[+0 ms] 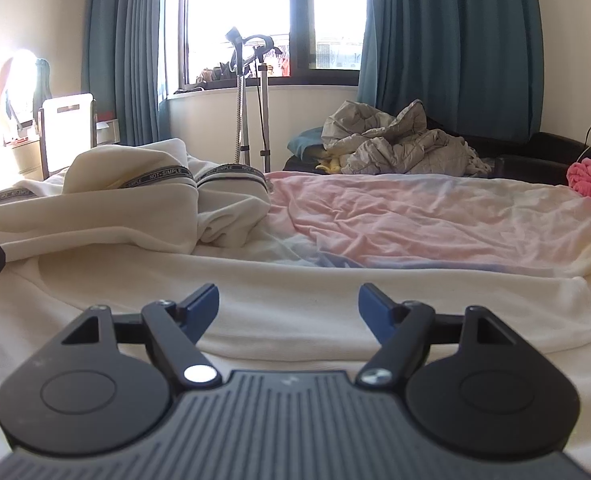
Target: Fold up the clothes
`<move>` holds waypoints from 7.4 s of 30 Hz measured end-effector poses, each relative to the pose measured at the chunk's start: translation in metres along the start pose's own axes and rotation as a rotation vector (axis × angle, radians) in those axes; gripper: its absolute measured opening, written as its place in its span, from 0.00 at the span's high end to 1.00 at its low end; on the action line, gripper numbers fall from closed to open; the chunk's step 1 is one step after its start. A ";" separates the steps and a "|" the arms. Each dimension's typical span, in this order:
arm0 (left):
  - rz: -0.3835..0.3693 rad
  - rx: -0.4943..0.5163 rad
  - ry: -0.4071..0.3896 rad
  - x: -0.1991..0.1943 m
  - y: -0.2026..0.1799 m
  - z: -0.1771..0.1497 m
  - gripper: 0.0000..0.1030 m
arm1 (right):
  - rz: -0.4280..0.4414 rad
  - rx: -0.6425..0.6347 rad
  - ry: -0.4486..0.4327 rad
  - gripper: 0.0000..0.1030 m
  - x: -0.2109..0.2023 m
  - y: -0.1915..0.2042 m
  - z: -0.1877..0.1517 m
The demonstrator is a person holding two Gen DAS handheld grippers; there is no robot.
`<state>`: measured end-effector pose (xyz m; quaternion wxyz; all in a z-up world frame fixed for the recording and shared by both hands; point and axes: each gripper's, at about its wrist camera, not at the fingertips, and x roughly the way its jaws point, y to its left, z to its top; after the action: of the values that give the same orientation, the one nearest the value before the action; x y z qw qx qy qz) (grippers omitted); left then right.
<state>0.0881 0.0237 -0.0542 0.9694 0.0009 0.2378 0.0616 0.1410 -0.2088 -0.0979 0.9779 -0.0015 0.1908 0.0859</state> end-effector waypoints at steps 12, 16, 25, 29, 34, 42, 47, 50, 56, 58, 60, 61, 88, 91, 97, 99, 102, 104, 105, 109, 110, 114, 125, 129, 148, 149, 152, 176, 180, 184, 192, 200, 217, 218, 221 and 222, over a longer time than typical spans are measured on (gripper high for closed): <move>0.036 -0.080 0.023 0.012 -0.001 0.000 0.03 | 0.103 0.086 -0.042 0.25 0.034 -0.014 0.046; 0.068 -0.071 -0.002 0.023 0.002 -0.008 0.03 | 0.131 -0.025 0.081 0.29 0.101 0.004 0.050; 0.033 -0.135 0.011 0.062 0.014 -0.021 0.03 | 0.190 -0.082 0.205 0.36 0.215 0.028 0.050; 0.022 -0.163 0.051 0.075 0.018 -0.028 0.03 | 0.134 -0.118 0.197 0.58 0.234 0.041 0.052; 0.010 -0.181 0.045 0.074 0.023 -0.031 0.03 | -0.017 -0.237 0.128 0.85 0.225 0.061 0.059; 0.042 -0.159 -0.003 0.059 0.020 -0.027 0.03 | -0.285 -0.177 -0.003 0.87 0.149 -0.025 0.097; 0.036 -0.130 -0.028 0.047 0.013 -0.027 0.03 | -0.493 -0.076 -0.080 0.87 0.104 -0.112 0.105; 0.032 -0.105 -0.032 0.044 0.006 -0.028 0.03 | -0.575 0.000 -0.114 0.87 0.080 -0.156 0.096; 0.033 -0.057 -0.045 0.041 -0.007 -0.026 0.03 | -0.539 0.154 -0.003 0.86 0.080 -0.206 0.031; 0.037 -0.045 -0.046 0.041 -0.010 -0.025 0.03 | -0.498 0.211 0.031 0.85 0.082 -0.213 0.015; 0.038 -0.036 -0.046 0.041 -0.012 -0.025 0.03 | -0.454 0.271 0.082 0.81 0.085 -0.218 0.010; 0.036 -0.033 -0.045 0.041 -0.013 -0.025 0.03 | -0.419 0.316 0.091 0.79 0.083 -0.222 0.009; -0.074 -0.193 0.002 0.039 -0.001 -0.019 0.03 | 0.081 1.336 0.017 0.40 0.117 -0.308 -0.007; -0.086 -0.174 0.016 0.044 -0.005 -0.023 0.03 | 0.003 1.226 -0.005 0.75 0.131 -0.307 0.008; -0.104 -0.178 0.034 0.053 -0.008 -0.026 0.03 | -0.053 0.909 -0.276 0.94 0.117 -0.303 0.048; -0.106 -0.176 0.044 0.055 -0.008 -0.026 0.03 | -0.079 0.897 -0.267 0.94 0.118 -0.312 0.050; -0.097 -0.185 0.067 0.058 -0.007 -0.027 0.03 | -0.179 0.945 -0.112 0.94 0.117 -0.329 0.021; -0.090 -0.188 0.075 0.058 -0.007 -0.028 0.03 | -0.221 1.000 0.012 0.94 0.125 -0.335 -0.003; -0.087 -0.184 0.074 0.058 -0.007 -0.027 0.03 | -0.221 1.015 0.040 0.94 0.127 -0.336 -0.010; -0.068 -0.151 0.078 0.057 -0.009 -0.026 0.03 | -0.242 0.980 0.085 0.83 0.122 -0.331 -0.003; -0.064 -0.148 0.078 0.057 -0.010 -0.025 0.03 | -0.249 0.968 0.103 0.80 0.120 -0.329 0.000; -0.055 -0.130 0.063 0.053 -0.009 -0.024 0.03 | -0.247 0.921 0.136 0.67 0.092 -0.315 0.007; -0.010 -0.110 0.065 0.037 0.004 -0.013 0.03 | -0.161 0.636 0.162 0.62 -0.012 -0.225 0.046; 0.006 -0.113 0.047 0.027 0.010 -0.008 0.03 | -0.129 0.512 0.159 0.62 -0.052 -0.183 0.052; 0.022 -0.152 0.035 -0.015 0.031 -0.008 0.03 | -0.131 0.254 0.098 0.55 -0.104 -0.071 0.020; 0.025 -0.144 0.031 -0.016 0.029 -0.008 0.03 | -0.132 0.259 0.095 0.54 -0.105 -0.073 0.019; 0.032 -0.123 0.019 -0.019 0.025 -0.009 0.03 | -0.128 0.288 0.084 0.50 -0.107 -0.078 0.017; 0.055 -0.073 -0.007 -0.024 0.016 -0.009 0.03 | -0.131 0.369 0.106 0.43 -0.105 -0.091 0.013; 0.047 -0.083 -0.015 -0.025 0.018 -0.008 0.03 | -0.140 0.376 0.113 0.39 -0.105 -0.092 0.011; 0.038 -0.094 -0.021 -0.027 0.022 -0.008 0.02 | -0.148 0.399 0.116 0.36 -0.104 -0.096 0.009; 0.029 -0.114 -0.024 -0.029 0.026 -0.006 0.02 | -0.257 0.768 0.088 0.27 -0.101 -0.162 -0.020; 0.014 -0.163 -0.020 -0.029 0.036 -0.006 0.02 | -0.495 1.101 0.053 0.27 -0.119 -0.205 -0.059; 0.042 -0.252 0.036 -0.024 0.052 -0.008 0.02 | -0.285 1.117 -0.077 0.25 -0.079 -0.222 -0.082; 0.042 -0.255 0.041 -0.023 0.052 -0.008 0.02 | -0.254 1.101 -0.093 0.25 -0.078 -0.219 -0.076; 0.044 -0.255 0.040 -0.024 0.053 -0.008 0.02 | -0.201 1.067 -0.133 0.27 -0.077 -0.213 -0.066; 0.045 -0.259 0.034 -0.026 0.054 -0.007 0.02 | -0.202 1.066 -0.128 0.29 -0.076 -0.213 -0.065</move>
<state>0.0558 0.0740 -0.0469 0.9555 -0.1200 0.2442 0.1135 0.0835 -0.4340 -0.1364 0.8562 0.4814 0.1469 -0.1170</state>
